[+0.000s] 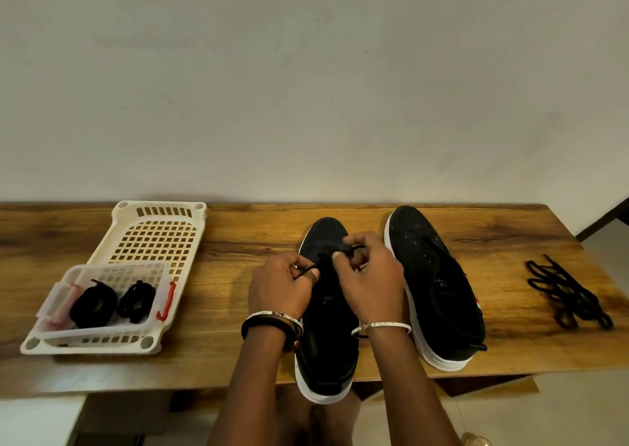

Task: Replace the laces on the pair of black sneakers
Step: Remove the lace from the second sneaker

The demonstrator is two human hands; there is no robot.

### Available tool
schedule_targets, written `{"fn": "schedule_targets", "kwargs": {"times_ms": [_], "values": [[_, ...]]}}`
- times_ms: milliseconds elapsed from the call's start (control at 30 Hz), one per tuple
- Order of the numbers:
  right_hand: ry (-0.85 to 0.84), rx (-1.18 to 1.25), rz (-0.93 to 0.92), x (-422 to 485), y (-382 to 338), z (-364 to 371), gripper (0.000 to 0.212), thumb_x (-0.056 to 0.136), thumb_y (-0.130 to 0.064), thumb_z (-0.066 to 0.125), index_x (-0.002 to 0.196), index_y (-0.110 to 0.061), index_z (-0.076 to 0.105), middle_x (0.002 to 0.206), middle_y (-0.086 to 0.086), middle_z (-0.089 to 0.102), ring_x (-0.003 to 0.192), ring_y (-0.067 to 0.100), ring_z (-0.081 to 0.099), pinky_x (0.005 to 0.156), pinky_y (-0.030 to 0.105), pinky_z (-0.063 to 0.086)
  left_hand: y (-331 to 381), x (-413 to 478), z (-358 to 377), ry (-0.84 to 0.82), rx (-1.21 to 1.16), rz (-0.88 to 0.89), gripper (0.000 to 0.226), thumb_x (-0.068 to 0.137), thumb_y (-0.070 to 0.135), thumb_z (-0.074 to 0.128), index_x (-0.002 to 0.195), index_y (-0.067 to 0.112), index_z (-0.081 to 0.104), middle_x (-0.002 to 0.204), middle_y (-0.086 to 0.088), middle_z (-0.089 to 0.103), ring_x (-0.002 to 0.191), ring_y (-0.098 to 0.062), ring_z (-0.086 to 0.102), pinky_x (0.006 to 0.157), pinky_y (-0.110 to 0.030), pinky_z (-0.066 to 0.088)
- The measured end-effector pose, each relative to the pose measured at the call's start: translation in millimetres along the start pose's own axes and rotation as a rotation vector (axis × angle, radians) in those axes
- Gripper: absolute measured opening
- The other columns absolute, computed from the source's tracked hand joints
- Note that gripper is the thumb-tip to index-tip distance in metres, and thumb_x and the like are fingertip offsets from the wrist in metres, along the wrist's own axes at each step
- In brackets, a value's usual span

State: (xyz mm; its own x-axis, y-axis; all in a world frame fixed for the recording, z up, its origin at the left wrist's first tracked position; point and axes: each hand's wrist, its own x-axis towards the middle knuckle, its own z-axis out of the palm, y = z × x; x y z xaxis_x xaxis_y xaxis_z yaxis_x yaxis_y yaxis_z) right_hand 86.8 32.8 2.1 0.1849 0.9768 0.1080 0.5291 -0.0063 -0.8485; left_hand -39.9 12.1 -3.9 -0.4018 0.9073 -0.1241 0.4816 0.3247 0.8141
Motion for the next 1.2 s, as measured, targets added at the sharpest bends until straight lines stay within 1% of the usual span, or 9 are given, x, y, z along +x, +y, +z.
{"fn": "schedule_targets", "kwargs": {"times_ms": [133,400,567,633,700,767,833,967,1200], "values": [[-0.202,-0.378,-0.159,-5,1,12,0.027,0.088,-0.032,0.070,0.114,-0.029,0.065,0.113,-0.006,0.056,0.104,0.013,0.058,0.080,0.033,0.055,1,1,0,0.001,0.024,-0.003,0.005,0.080,0.029,0.077,0.078,0.030,0.073,0.062,0.011,0.064,0.057,-0.004,0.058,0.051,-0.020,0.036],[-0.099,-0.500,-0.065,-9,-10,16,0.015,0.098,-0.032,0.059,0.107,-0.024,0.067,0.113,-0.004,0.060,0.105,0.017,0.058,0.080,0.029,0.050,2,-2,0,-0.011,0.008,-0.007,0.005,0.081,0.028,0.078,0.080,0.029,0.073,0.062,0.010,0.064,0.056,-0.005,0.056,0.051,-0.021,0.035],[0.194,0.175,0.282,-3,0,17,0.006,0.091,-0.019,0.063,0.087,-0.018,0.066,0.077,-0.005,0.068,0.071,0.016,0.065,0.066,0.032,0.051,3,-2,-2,-0.016,-0.004,-0.018,0.012,0.079,0.028,0.079,0.073,0.032,0.069,0.061,0.008,0.066,0.057,-0.007,0.060,0.052,-0.021,0.036],[0.216,0.543,0.580,4,6,10,0.013,0.091,-0.012,0.060,0.078,-0.010,0.064,0.063,0.000,0.065,0.053,0.017,0.056,0.055,0.032,0.045,3,-2,-2,-0.024,-0.012,-0.020,0.014,0.079,0.027,0.080,0.072,0.032,0.068,0.060,0.008,0.066,0.056,-0.007,0.061,0.052,-0.020,0.036],[0.147,0.574,0.704,8,14,2,0.019,0.087,-0.008,0.058,0.069,-0.012,0.061,0.058,0.002,0.060,0.048,0.015,0.049,0.052,0.027,0.036,3,-2,-2,-0.032,-0.021,-0.026,0.014,0.079,0.028,0.080,0.073,0.032,0.068,0.060,0.007,0.067,0.056,-0.007,0.061,0.052,-0.020,0.037],[0.086,0.348,0.607,8,14,-4,0.005,0.086,-0.011,0.063,0.083,-0.016,0.064,0.067,-0.001,0.063,0.058,0.013,0.058,0.056,0.026,0.040,4,-2,-2,-0.032,-0.016,-0.033,0.014,0.079,0.029,0.080,0.073,0.032,0.068,0.062,0.007,0.067,0.057,-0.006,0.061,0.051,-0.019,0.036],[0.089,0.168,0.367,5,6,-8,0.021,0.087,-0.018,0.070,0.106,-0.021,0.061,0.074,-0.008,0.063,0.067,0.009,0.063,0.060,0.027,0.047,4,-3,-2,-0.023,-0.007,-0.035,0.015,0.078,0.029,0.080,0.071,0.033,0.067,0.061,0.008,0.067,0.057,-0.005,0.061,0.051,-0.020,0.035],[-0.115,-0.203,-0.067,-2,-1,2,0.022,0.086,-0.030,0.070,0.108,-0.026,0.067,0.094,-0.008,0.063,0.087,0.009,0.061,0.073,0.030,0.053,5,-2,-1,-0.018,0.011,-0.028,0.016,0.079,0.029,0.079,0.070,0.034,0.067,0.060,0.009,0.066,0.057,-0.005,0.061,0.052,-0.021,0.036],[-0.117,-0.514,-0.113,-8,-6,12,0.014,0.096,-0.034,0.061,0.106,-0.024,0.064,0.113,-0.004,0.057,0.110,0.018,0.053,0.079,0.028,0.046,5,-3,0,-0.009,0.021,-0.026,0.007,0.080,0.029,0.078,0.077,0.031,0.071,0.061,0.009,0.067,0.059,-0.007,0.062,0.053,-0.022,0.040]]}}
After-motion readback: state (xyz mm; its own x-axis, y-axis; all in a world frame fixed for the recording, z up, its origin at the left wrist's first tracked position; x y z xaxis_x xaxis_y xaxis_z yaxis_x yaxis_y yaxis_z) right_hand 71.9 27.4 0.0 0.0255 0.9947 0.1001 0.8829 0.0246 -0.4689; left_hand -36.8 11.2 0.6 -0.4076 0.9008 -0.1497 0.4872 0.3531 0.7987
